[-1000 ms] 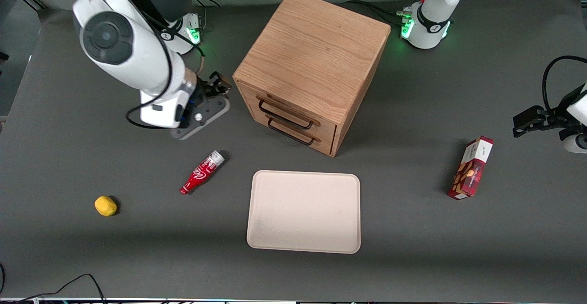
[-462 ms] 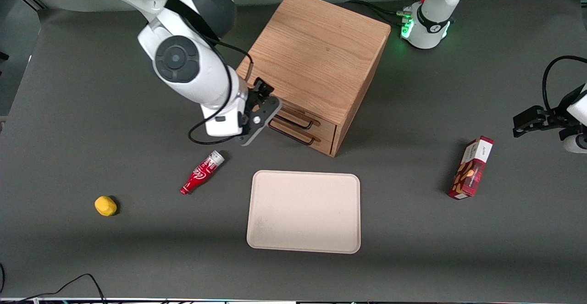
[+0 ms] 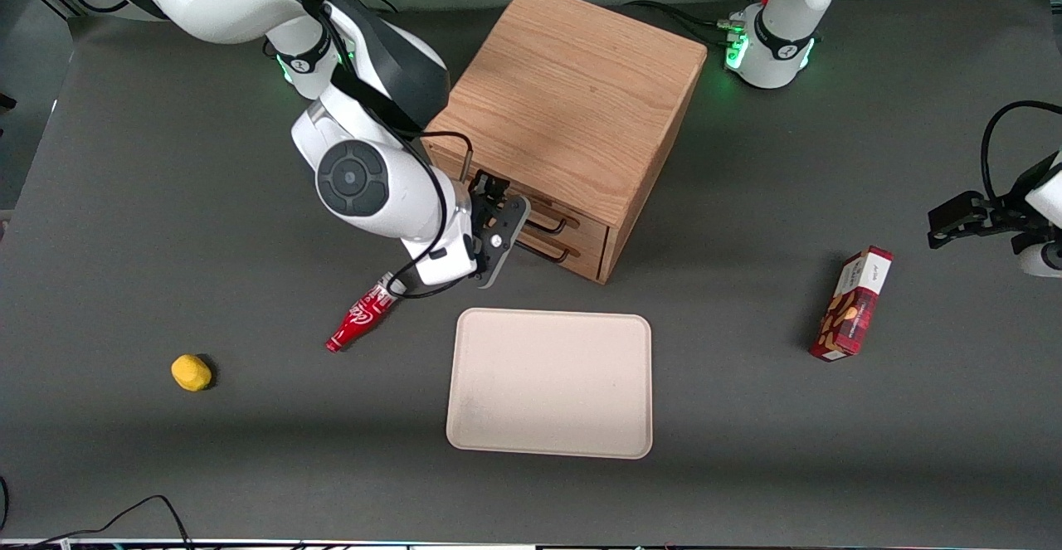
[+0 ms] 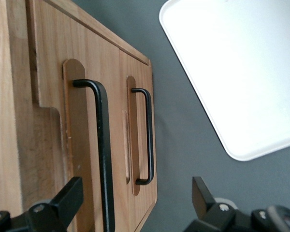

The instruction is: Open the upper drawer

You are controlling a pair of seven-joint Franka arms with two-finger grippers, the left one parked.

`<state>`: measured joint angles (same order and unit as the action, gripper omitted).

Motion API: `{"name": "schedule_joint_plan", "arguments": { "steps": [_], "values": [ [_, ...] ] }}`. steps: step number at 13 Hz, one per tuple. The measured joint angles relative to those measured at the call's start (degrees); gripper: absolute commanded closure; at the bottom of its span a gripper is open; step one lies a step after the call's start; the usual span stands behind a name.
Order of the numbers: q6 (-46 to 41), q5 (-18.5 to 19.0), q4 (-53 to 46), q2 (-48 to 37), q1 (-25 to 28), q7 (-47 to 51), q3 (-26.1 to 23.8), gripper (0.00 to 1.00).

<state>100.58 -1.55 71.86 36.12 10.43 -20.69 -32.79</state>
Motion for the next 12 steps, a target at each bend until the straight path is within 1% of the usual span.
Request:
{"name": "schedule_joint_plan", "arguments": {
  "steps": [2,3,6,8,10,12],
  "values": [
    [1.57,-1.84,0.38,0.98,0.03,-1.07,-0.03,0.00],
    [3.18,-2.15,1.10,1.34,0.04,-1.23,-0.11,0.00],
    [8.81,-2.29,4.62,1.95,0.22,-1.39,-0.27,0.00],
    [11.06,-2.28,6.23,2.12,0.21,-2.95,-0.18,0.00],
    [11.49,-2.30,6.30,2.34,-0.03,-6.06,0.56,0.00],
    [12.01,-1.72,5.55,2.58,-0.32,-8.82,3.45,0.00]
  ]
}}
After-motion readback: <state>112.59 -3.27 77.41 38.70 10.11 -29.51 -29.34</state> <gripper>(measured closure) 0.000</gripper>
